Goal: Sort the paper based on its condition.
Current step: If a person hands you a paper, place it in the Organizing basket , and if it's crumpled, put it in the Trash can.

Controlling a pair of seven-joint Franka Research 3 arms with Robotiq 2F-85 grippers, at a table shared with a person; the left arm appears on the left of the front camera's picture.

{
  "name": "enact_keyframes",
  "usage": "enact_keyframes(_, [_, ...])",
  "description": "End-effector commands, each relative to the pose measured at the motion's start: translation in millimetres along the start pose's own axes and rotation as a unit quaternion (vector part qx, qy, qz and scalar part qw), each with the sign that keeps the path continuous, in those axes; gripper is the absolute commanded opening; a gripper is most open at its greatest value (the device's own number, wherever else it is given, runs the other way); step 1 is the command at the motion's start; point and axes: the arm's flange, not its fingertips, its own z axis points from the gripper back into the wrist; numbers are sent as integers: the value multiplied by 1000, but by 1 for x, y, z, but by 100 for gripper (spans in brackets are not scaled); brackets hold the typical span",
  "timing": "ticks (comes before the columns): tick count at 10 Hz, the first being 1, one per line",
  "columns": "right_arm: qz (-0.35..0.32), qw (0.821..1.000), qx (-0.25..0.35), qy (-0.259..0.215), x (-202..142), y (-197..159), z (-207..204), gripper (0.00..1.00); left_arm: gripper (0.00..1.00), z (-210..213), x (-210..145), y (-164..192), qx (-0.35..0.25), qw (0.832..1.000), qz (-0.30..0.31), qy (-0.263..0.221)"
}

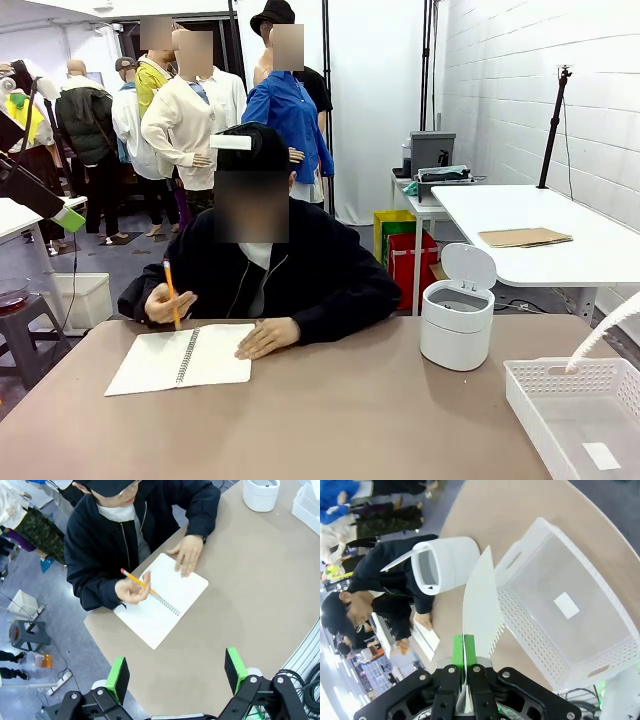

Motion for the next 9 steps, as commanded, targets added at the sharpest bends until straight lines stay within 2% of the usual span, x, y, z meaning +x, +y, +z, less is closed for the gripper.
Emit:
enact_keyframes(1, [-39, 999, -10, 6, -75, -82, -68, 0, 100, 2, 0, 0, -5, 1000, -1, 3])
enact_keyframes(2, [0, 1000, 0, 0, 0, 0, 0, 0, 100, 2, 0, 0, -5, 1000, -1, 3])
enact_keyframes(5, [0, 1000, 0, 0, 0, 0, 0, 0, 100, 2, 0, 0, -5, 1000, -1, 3])
enact_keyframes(9, [-33, 999, -19, 18, 7, -4, -27, 0, 100, 2, 0, 0, -5, 1000, -1, 3])
